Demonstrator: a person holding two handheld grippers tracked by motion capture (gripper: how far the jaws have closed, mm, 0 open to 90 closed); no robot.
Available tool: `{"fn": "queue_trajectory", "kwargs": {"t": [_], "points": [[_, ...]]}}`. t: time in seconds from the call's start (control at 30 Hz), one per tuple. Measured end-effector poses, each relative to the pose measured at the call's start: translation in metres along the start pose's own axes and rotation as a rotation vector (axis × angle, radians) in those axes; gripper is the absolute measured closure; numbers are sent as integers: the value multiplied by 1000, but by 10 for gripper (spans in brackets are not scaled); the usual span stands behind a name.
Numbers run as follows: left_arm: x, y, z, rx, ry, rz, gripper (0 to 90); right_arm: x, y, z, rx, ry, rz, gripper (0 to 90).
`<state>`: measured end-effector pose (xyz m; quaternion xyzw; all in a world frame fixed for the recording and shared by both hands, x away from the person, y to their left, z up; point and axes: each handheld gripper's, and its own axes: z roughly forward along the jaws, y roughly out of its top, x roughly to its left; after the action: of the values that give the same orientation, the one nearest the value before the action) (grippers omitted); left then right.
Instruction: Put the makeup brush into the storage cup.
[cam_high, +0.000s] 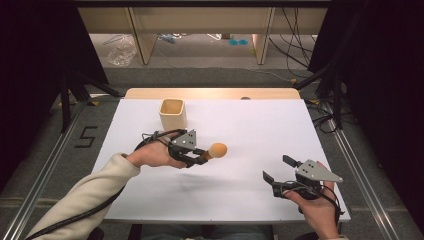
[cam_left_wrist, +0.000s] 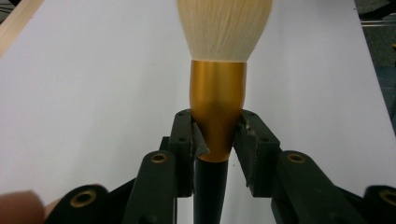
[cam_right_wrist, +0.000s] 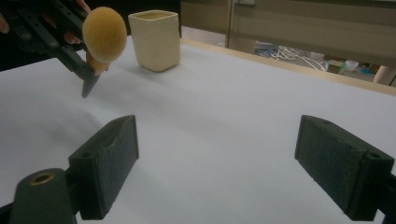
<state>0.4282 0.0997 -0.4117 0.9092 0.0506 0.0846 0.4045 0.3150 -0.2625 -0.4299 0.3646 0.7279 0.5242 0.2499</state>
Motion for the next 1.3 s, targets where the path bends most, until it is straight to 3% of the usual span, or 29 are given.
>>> {"fn": "queue_trajectory", "kwargs": {"t": [0.1,0.67,1.1,1.3], "points": [[0,-1,-1,-20,-15,-27,690,0,0,0,4,1,-2,146],[0,-6,-8,-73,-3,-66,690,0,0,0,0,-1,1,146],[-1,-7,-12,-98,10,-73,690,0,0,0,0,-3,0,146],[0,-9,-13,-87,8,-73,690,-1,0,-1,20,-9,-5,146]]}}
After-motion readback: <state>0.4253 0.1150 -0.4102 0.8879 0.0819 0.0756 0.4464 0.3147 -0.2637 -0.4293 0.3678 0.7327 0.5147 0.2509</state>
